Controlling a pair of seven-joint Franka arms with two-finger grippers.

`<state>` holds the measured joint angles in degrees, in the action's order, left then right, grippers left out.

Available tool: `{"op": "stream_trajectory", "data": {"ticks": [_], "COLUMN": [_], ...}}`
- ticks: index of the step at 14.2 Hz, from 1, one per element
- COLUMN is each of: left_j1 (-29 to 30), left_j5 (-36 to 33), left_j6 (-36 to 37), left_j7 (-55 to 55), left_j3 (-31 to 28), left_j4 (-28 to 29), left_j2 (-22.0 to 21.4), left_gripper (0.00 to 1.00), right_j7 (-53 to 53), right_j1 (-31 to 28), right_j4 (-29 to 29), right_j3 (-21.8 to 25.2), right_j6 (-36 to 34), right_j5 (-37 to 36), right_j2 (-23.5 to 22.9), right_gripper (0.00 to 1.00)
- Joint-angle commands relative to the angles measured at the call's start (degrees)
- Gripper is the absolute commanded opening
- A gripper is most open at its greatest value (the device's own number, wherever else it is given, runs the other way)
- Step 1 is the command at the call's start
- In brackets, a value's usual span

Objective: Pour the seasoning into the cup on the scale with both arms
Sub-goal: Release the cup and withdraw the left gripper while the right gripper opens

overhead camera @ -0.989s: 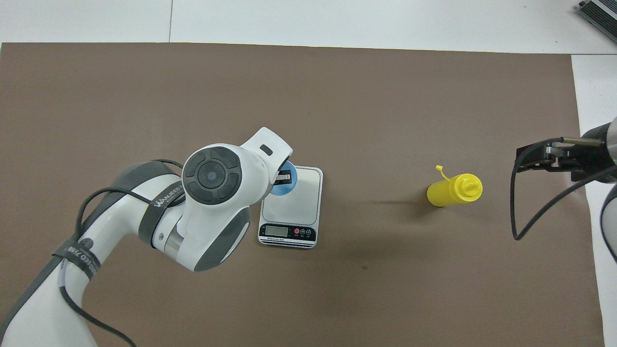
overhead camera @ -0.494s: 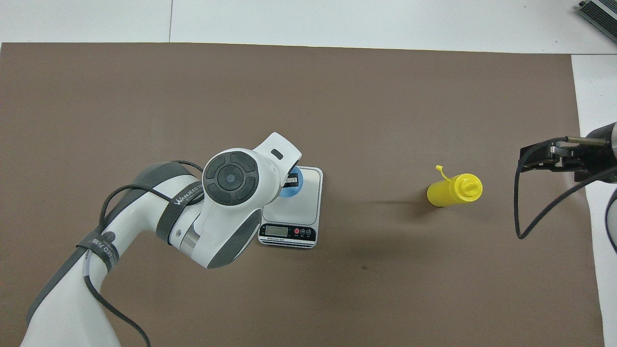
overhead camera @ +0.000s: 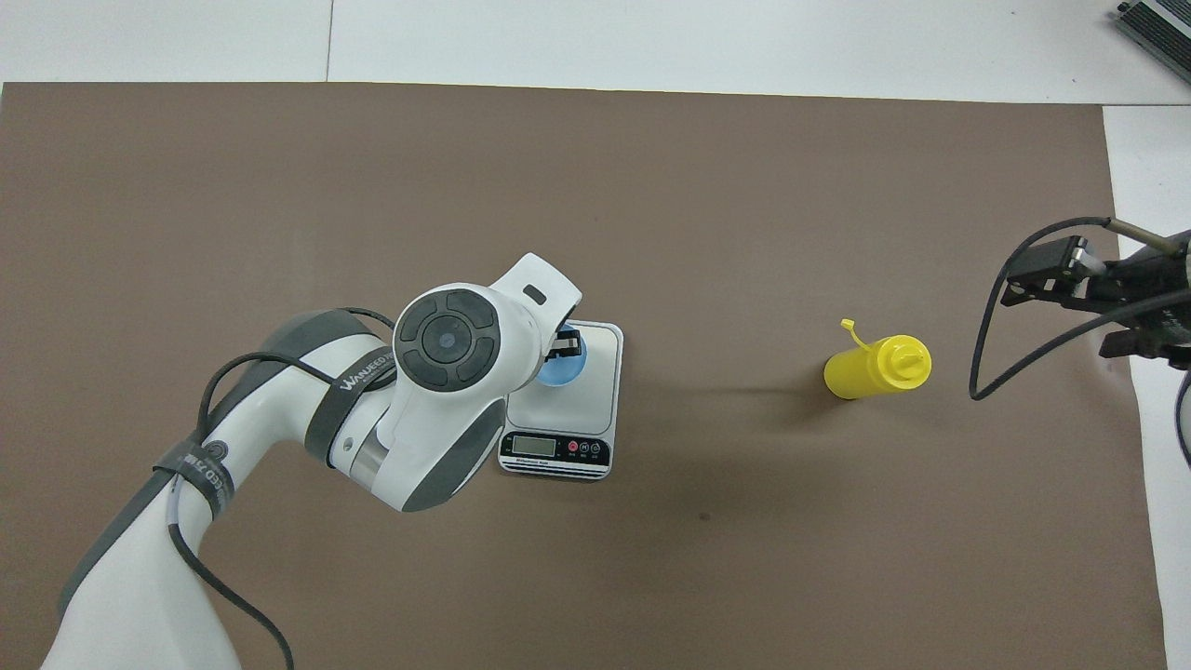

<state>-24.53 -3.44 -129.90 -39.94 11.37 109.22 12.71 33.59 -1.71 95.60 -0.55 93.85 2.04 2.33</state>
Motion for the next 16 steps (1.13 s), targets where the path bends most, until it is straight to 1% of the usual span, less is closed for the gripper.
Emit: {"op": "stream_trajectory", "data": {"ticks": [1,3,5,8,10,11,13,15,16], "left_j1": [2.98,5.62,9.83,15.64,19.42,20.83,23.47,25.14,25.24], "left_j5": [-1.74,-2.09,-2.09,-1.74,-1.3,-1.21,-0.95,-0.6,-0.6], "left_j6": [4.9,8.33,12.63,17.64,21.16,23.35,28.62,33.02,34.87], "left_j7": [-0.05,4.41,11.26,21.63,28.4,32.08,38.6,42.39,42.67], "left_j3": [-0.48,-0.48,-0.48,-0.47,-0.74,-0.83,-0.83,-0.83,-0.83], "left_j4": [-1.19,-1.89,-3.04,-3.04,-3.39,-4.35,-8.03,-11.29,-12.52], "left_j2": [-4.0,-6.11,-8.13,-12.17,-14.72,-15.26,-15.26,-15.17,-15.26], "left_gripper": [1.0,1.0,1.0,1.0,1.0,1.0,1.0,1.0,1.0], "right_j7": [5.95,6.92,7.01,7.1,7.19,8.32,11.05,11.14,11.14], "right_j1": [-3.99,-5.84,-6.98,-9.01,-9.1,-9.27,-9.27,-9.45,-9.45], "right_j4": [1.61,1.43,1.08,1.08,1.52,1.69,2.22,3.19,3.28], "right_j3": [-0.24,-0.24,-0.24,-0.24,-0.24,-0.24,-0.24,-0.33,-0.33], "right_j6": [2.22,2.3,2.39,1.87,1.86,1.95,3.87,5.55,5.73], "right_j5": [5.59,7.71,9.2,14.9,15.45,16.15,17.99,18.26,19.65], "right_j2": [-2.23,-4.51,-6.97,-11.98,-14.88,-16.03,-18.05,-19.28,-20.25], "right_gripper": [1.0,1.0,1.0,1.0,1.0,1.0,1.0,1.0,1.0]}}
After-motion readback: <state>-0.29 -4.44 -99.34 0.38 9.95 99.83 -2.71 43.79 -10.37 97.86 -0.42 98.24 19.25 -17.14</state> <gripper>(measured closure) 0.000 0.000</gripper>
